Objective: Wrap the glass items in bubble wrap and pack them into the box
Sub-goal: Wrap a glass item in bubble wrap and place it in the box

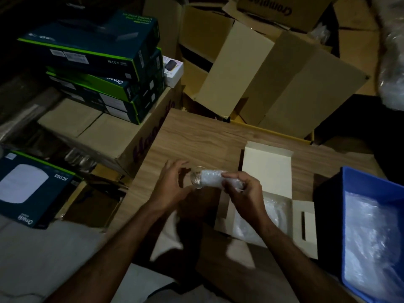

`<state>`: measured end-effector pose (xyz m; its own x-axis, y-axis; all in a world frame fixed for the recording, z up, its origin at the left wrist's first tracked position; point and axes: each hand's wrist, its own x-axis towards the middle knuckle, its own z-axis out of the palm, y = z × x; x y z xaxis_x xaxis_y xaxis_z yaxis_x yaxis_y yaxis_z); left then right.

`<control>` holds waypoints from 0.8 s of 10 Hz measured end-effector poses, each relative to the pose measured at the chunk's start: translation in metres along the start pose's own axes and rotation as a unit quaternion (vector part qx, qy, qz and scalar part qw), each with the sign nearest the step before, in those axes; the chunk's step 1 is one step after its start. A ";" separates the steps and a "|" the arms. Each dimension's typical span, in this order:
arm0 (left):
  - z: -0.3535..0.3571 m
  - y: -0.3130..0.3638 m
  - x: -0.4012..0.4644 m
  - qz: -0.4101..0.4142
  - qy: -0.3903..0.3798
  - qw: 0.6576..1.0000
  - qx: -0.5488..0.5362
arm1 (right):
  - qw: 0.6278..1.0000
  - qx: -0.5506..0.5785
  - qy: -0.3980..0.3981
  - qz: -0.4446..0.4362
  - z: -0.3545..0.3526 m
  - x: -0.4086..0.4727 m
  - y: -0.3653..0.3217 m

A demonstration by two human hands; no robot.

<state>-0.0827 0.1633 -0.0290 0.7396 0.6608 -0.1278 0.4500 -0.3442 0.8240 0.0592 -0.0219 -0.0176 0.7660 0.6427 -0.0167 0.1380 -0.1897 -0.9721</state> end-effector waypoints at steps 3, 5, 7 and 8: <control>0.029 -0.027 0.065 0.016 -0.174 0.965 0.195 | 0.977 -0.197 -0.082 -0.014 0.028 0.028 -0.014; 0.033 -0.015 0.073 0.009 -0.155 0.978 0.138 | 0.944 -0.284 -0.143 -0.089 0.023 0.031 -0.013; 0.033 -0.002 0.056 0.124 -0.132 0.975 0.131 | 0.927 -0.342 -0.130 -0.088 0.000 0.027 -0.023; 0.031 0.016 0.035 0.180 -0.075 0.977 0.083 | 0.940 -0.322 -0.091 -0.072 -0.013 0.021 -0.036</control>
<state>-0.0338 0.1602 -0.0372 0.9240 0.3769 0.0641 0.2138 -0.6485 0.7306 0.0784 -0.0115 0.0198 0.5984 0.8011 0.0083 0.6282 -0.4627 -0.6255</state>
